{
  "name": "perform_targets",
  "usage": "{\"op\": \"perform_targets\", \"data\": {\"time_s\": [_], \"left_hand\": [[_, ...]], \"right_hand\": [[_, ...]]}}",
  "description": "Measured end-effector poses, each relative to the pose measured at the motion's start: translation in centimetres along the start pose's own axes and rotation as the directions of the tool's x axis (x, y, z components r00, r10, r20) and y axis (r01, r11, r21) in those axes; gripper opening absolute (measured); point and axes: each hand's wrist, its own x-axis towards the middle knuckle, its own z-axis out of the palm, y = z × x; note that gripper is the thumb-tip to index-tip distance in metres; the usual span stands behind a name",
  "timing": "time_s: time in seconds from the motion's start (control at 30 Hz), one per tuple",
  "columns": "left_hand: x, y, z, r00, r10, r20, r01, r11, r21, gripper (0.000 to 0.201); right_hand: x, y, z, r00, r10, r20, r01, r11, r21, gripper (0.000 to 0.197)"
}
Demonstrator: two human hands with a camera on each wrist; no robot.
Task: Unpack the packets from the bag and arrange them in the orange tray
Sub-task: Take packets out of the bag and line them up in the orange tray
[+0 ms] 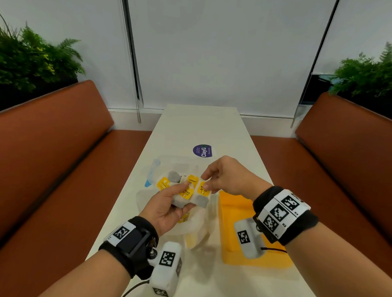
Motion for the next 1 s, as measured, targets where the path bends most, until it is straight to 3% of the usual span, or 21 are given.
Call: {"op": "perform_targets", "data": {"time_s": [0.1, 0.17, 0.3, 0.43, 0.6, 0.73, 0.87, 1.0], "left_hand": [[0.1, -0.1, 0.2, 1.0, 0.012, -0.028, -0.011, 0.999, 0.031, 0.016], [0.1, -0.1, 0.2, 0.999, 0.02, -0.031, -0.018, 0.998, 0.054, 0.016], [0.0, -0.2, 0.3, 0.999, 0.051, -0.009, -0.05, 0.994, 0.093, 0.015], [0.2, -0.2, 0.3, 0.995, 0.101, -0.002, -0.101, 0.991, 0.083, 0.022], [0.1, -0.3, 0.5, 0.992, 0.125, 0.023, -0.126, 0.989, 0.079, 0.032], [0.1, 0.1, 0.6, 0.99, 0.141, -0.02, -0.14, 0.99, 0.016, 0.043], [0.0, 0.4, 0.7, 0.986, 0.164, -0.027, -0.164, 0.986, -0.004, 0.058], [0.2, 0.7, 0.4, 0.983, 0.177, -0.046, -0.178, 0.984, -0.026, 0.062]], "right_hand": [[-0.1, -0.1, 0.1, 0.995, 0.002, 0.102, 0.0, 1.0, -0.024, 0.031], [-0.1, 0.0, 0.1, 0.988, 0.001, 0.155, -0.012, 0.997, 0.071, 0.036], [-0.3, 0.8, 0.0, 0.991, 0.023, 0.132, -0.059, 0.96, 0.275, 0.052], [-0.7, 1.5, 0.2, 0.977, 0.035, 0.211, -0.12, 0.906, 0.407, 0.073], [-0.9, 1.4, 1.3, 0.972, 0.044, 0.231, -0.158, 0.848, 0.506, 0.074], [-1.1, 1.3, 1.9, 0.974, 0.074, 0.216, -0.159, 0.9, 0.405, 0.07], [-0.9, 1.6, 1.8, 0.97, 0.088, 0.229, -0.15, 0.95, 0.273, 0.079], [-0.2, 2.0, 0.5, 0.981, 0.112, 0.156, -0.114, 0.993, 0.003, 0.067]]}}
